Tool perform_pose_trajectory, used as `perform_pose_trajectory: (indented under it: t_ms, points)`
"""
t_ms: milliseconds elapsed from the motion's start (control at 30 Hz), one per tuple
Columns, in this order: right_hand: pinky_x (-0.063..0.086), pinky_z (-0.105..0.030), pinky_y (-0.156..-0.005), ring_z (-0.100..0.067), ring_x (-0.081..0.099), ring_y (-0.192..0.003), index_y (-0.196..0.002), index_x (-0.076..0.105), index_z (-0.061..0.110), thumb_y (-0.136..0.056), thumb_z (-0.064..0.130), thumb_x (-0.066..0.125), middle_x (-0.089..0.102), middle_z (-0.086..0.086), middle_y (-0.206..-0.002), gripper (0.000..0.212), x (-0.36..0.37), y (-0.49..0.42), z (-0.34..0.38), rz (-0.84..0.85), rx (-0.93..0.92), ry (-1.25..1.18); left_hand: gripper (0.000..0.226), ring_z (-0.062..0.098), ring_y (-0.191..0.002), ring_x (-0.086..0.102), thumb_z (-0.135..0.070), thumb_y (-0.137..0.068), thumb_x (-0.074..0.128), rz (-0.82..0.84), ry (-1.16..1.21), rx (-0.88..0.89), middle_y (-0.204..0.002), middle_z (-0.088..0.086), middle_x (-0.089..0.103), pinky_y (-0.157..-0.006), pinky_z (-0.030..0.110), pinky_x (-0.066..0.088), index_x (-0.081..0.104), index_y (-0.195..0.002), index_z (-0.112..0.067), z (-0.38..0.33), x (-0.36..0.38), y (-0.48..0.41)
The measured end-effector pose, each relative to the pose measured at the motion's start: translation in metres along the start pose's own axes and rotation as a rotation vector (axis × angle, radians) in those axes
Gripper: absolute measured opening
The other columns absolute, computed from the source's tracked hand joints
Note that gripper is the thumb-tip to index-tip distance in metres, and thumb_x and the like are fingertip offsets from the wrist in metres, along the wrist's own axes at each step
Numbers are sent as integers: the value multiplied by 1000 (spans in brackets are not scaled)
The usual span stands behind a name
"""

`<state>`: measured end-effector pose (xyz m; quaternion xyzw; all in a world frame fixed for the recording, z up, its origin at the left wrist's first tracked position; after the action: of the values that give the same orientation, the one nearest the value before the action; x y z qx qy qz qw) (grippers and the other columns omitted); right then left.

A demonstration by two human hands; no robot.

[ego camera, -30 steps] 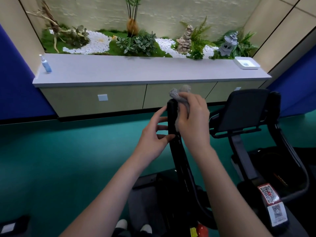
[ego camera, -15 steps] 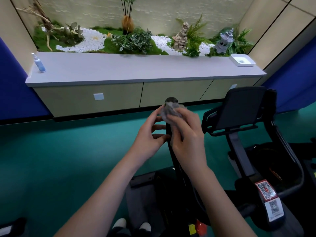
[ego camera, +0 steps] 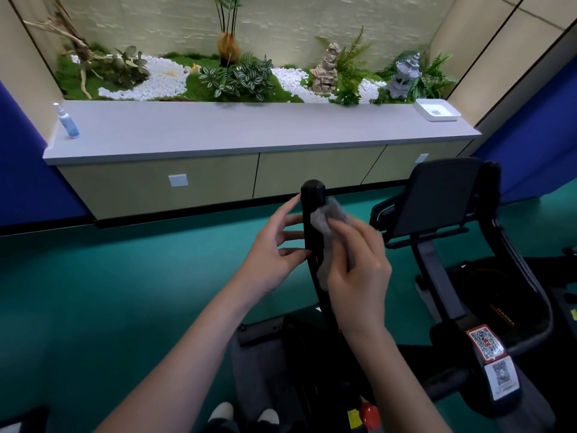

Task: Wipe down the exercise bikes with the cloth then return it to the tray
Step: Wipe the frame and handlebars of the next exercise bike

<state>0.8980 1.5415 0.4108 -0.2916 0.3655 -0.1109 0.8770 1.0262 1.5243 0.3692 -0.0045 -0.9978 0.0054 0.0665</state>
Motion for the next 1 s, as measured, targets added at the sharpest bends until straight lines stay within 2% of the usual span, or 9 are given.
perform_pose_trajectory:
  t_ms: [67,133,267,367,433,567,700,900,1000]
  points:
    - [36,-12,-95,-25,55,-104,-107,67,-4,-87,-8,56,63,-16,-111,23,6,-21,9,-77,2,1,77,13,-98,59,14,-82,60,3,4,-1,-120,1,54,-81,25,53,33,-139,-31,-1,0,0]
    - [31,-7,-94,-24,53,-106,-109,66,-4,-90,-6,53,62,-15,-112,23,15,-41,14,-77,29,-12,77,12,-98,59,13,-82,61,8,2,-6,-122,2,54,-80,24,53,33,-138,-32,-2,0,0]
    - [37,-19,-95,-26,54,-114,-118,61,2,-94,2,50,60,-10,-116,26,29,-54,6,17,217,-106,76,15,-101,59,16,-84,57,12,-7,-10,-128,8,53,-83,28,54,32,-144,-24,-2,-1,1]
    - [38,-23,-100,-19,52,-117,-126,56,6,-96,11,51,58,-7,-123,31,33,-52,2,76,315,-195,75,14,-104,60,15,-84,57,11,-15,-5,-129,7,52,-84,28,54,33,-142,-26,-3,-1,2]
    - [40,-27,-100,-18,53,-117,-129,53,7,-98,15,48,58,-8,-125,33,37,-52,-4,132,381,-235,75,16,-105,60,14,-84,57,8,-15,-7,-128,7,53,-87,32,54,33,-142,-28,-2,-2,2]
    - [41,-21,-92,-15,57,-111,-126,57,10,-100,15,43,64,-2,-117,30,36,-39,-20,226,484,-281,76,16,-104,60,12,-83,60,4,-34,-9,-127,7,54,-85,28,53,35,-141,-28,-1,-3,3]
    - [44,-20,-91,-12,60,-108,-124,59,11,-99,12,44,66,1,-113,29,28,-14,-34,287,533,-326,74,8,-99,62,11,-82,62,-2,-41,1,-124,5,56,-84,24,52,36,-136,-34,0,-3,2]
    - [43,-39,-102,-19,57,-114,-123,58,9,-99,9,42,62,-7,-120,29,41,-28,-31,177,541,-362,75,18,-104,61,12,-83,61,-9,-36,0,-126,7,56,-83,22,52,35,-143,-26,2,-2,1]
    - [47,-37,-95,-18,59,-105,-113,62,12,-99,10,39,65,-5,-110,26,48,-44,-31,224,559,-403,76,13,-100,60,14,-82,60,-17,-15,-4,-126,8,55,-81,21,51,35,-142,-25,1,0,3]
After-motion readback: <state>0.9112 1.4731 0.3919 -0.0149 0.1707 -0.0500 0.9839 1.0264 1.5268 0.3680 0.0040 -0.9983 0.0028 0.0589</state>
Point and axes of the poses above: each hand's wrist, its own y-axis away from the middle knuckle, its own x-axis out of the palm, z = x × y, the point moved 3 cm from there along -y, towards the middle knuckle
